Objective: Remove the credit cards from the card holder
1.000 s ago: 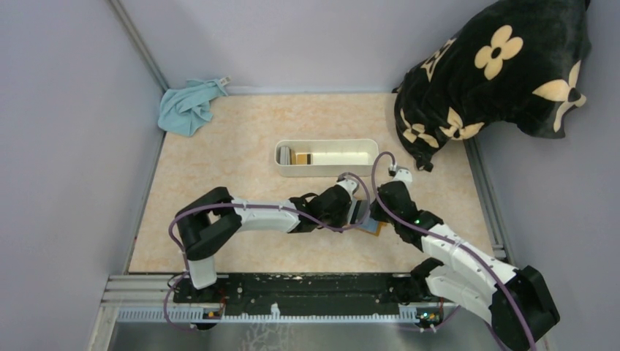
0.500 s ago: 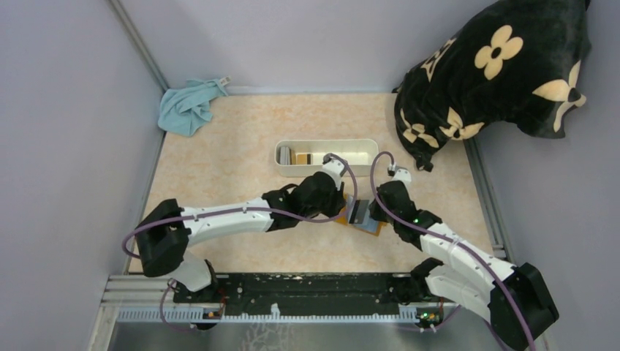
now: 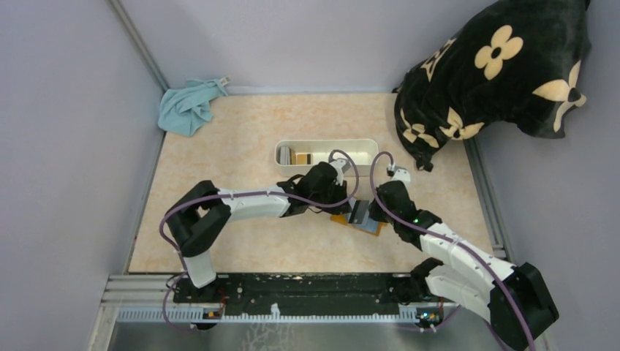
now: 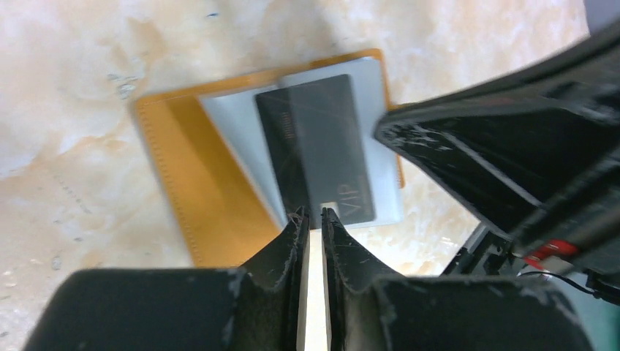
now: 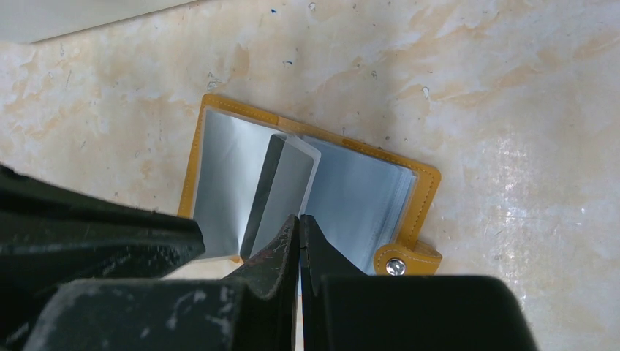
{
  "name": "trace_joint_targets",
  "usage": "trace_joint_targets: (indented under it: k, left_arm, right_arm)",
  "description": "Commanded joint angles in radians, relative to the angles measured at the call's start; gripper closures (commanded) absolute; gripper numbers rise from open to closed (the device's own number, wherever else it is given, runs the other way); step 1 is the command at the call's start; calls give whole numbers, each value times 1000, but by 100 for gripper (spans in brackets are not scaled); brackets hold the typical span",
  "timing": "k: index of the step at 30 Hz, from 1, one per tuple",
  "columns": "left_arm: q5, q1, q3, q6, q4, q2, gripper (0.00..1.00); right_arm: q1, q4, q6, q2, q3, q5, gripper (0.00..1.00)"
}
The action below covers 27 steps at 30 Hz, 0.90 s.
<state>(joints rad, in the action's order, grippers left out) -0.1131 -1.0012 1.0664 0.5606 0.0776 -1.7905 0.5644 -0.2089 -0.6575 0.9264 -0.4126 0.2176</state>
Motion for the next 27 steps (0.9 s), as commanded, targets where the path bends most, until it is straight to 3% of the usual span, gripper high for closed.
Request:
trace_joint_targets:
  k: [1,3,9,13,17,22,27]
  left_arm:
    - [-78,43,-21,34,41,-25,83]
    - [-81,52,-25,30,40,-41,83]
    - [-102,58,-40,40,62,-84,86]
    - [-106,60,-41,46,69,-105,86]
    - [-108,60,-45,47,73,-118,86]
    - [-110,64,-55,50,74,-130,86]
    - [-131,68,-67,56,98,-120,85]
  right_arm:
    - [-12,37,8,9,0,-10,100]
    - [-12,29,8,7,1,-3,100]
    - [-12,-13,8,-14,1,35,66]
    - [-12,-45,10,-43,-8,76,64]
    - [-12,-41,20,-63,-14,72,72]
    - [-12,-7,21,-31,-15,43,99]
    - [-12,35,2,49,3,-6,100]
